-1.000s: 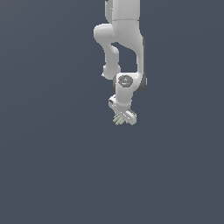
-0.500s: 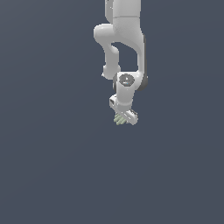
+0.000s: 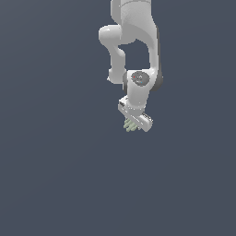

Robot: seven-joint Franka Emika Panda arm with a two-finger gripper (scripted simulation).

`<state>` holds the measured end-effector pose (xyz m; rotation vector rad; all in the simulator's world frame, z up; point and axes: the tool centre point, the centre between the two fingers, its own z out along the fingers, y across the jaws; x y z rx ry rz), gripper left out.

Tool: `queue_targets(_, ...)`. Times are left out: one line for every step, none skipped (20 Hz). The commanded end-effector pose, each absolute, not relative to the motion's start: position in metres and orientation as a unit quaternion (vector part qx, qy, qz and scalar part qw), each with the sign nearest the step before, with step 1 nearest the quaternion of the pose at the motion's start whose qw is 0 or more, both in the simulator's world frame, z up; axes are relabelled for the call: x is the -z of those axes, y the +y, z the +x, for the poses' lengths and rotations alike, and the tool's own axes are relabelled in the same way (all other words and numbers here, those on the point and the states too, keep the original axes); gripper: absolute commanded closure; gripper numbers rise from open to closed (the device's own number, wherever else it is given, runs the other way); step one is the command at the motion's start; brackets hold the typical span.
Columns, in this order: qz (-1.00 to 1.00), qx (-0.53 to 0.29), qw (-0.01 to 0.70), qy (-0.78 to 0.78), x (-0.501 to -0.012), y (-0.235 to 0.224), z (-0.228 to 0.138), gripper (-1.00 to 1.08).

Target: Pick up the object and move it to a goal position.

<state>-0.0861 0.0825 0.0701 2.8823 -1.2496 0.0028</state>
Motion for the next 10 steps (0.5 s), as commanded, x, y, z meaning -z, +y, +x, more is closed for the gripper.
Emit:
queue_targets(0.917, -0.001, 0.0, -0.398, -0.088, 0.089, -0.075, 1.08)
queue_targets(0.917, -0.001, 0.0, -0.398, -0.096, 0.092, -0.07, 1.08)
queue_targets(0.917, -0.001, 0.001, -0.398, -0.104, 0.095, -0.065, 1.08)
queue_targets(0.917, -0.001, 0.001, -0.398, -0.112, 0.099, -0.06, 1.08)
queue_targets(0.917, -0.001, 0.001, -0.398, -0.12, 0.102, -0.055, 1.08)
queue_targets(0.917, -0.001, 0.001, -0.398, -0.129, 0.105, -0.049, 1.08)
queue_targets(0.917, -0.001, 0.001, -0.398, -0.137, 0.108, -0.044, 1.08)
queue_targets(0.917, -0.001, 0.001, -0.398, -0.145, 0.111, -0.039, 1.08)
queue_targets(0.918, -0.001, 0.001, -0.398, -0.153, 0.115, -0.033, 1.08)
queue_targets(0.918, -0.001, 0.001, -0.398, -0.161, 0.118, -0.028, 1.08)
